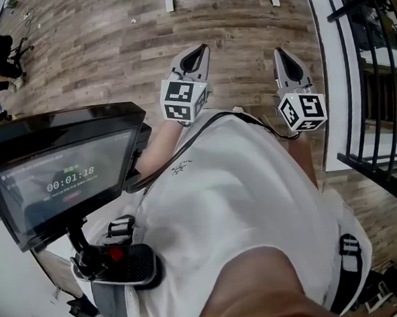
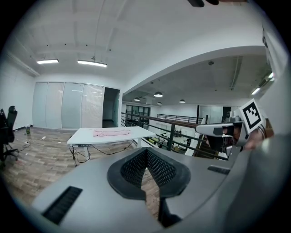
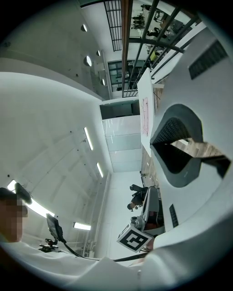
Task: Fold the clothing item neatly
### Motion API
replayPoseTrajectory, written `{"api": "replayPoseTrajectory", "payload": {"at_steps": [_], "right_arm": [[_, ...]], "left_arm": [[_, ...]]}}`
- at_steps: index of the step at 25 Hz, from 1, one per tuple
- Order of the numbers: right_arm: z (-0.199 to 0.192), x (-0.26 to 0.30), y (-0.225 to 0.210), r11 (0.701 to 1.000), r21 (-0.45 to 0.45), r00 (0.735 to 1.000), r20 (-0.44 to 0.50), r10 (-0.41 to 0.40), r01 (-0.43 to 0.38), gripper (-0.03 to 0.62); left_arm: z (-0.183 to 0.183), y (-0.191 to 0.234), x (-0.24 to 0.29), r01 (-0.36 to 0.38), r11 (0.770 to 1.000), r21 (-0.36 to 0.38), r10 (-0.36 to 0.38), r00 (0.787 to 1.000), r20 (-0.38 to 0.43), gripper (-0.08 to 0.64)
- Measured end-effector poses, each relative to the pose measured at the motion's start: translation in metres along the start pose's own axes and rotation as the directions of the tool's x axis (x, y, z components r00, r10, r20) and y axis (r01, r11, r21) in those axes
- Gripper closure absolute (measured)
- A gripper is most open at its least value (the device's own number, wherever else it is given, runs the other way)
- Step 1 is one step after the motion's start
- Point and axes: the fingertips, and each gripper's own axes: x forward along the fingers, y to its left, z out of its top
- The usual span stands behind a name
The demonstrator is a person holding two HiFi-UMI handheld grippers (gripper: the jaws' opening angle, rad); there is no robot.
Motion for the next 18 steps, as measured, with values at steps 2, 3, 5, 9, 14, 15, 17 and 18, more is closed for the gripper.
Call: {"api": "replayPoseTrajectory", "payload": {"at_steps": [2, 3, 5, 9, 14, 15, 17, 18], "right_arm": [[0.001, 0.002, 0.0, 1.0, -0.001, 1.0, 0.005, 0.0, 0.0, 0.589], [0.0, 0.002, 0.0, 1.0, -0.004, 1.0, 0.004, 0.0, 0.0, 0.589], [-0.001, 0.004, -0.001, 1.0, -0.018, 1.0, -0.003, 0.0, 0.0, 0.589], [-0.002, 0.006, -0.001, 1.0, -0.022, 1.0, -0.005, 0.001, -0.001, 0.589], [-0.002, 0.006, -0.001, 1.0, -0.02, 1.0, -0.009, 0.004, -0.004, 0.589], [-0.001, 0.006, -0.001, 1.0, -0.02, 1.0, -0.008, 0.004, -0.004, 0.589], [0.0, 0.005, -0.001, 1.0, -0.025, 1.0, -0.007, 0.004, -0.004, 0.589], [0.0, 0.005, -0.002, 1.0, -0.027, 1.0, -0.007, 0.004, -0.005, 0.589]], "left_arm": [[0.001, 0.002, 0.0, -0.005, 1.0, 0.0, 0.005, 1.0, 0.001, 0.557], [0.001, 0.003, 0.0, -0.007, 1.0, 0.001, 0.007, 1.0, 0.0, 0.557], [0.0, 0.005, 0.001, -0.01, 1.0, 0.007, 0.01, 1.0, 0.0, 0.557], [0.0, 0.01, 0.001, -0.017, 1.0, 0.02, 0.017, 1.0, 0.002, 0.557], [0.003, 0.011, 0.0, -0.027, 1.0, 0.007, 0.027, 1.0, 0.0, 0.557], [0.003, 0.011, -0.001, -0.029, 1.0, 0.006, 0.029, 1.0, 0.001, 0.557], [0.005, 0.012, -0.001, -0.033, 0.999, 0.005, 0.033, 0.999, 0.005, 0.557], [0.006, 0.012, 0.0, -0.034, 0.999, 0.005, 0.034, 0.999, 0.008, 0.557]]}}
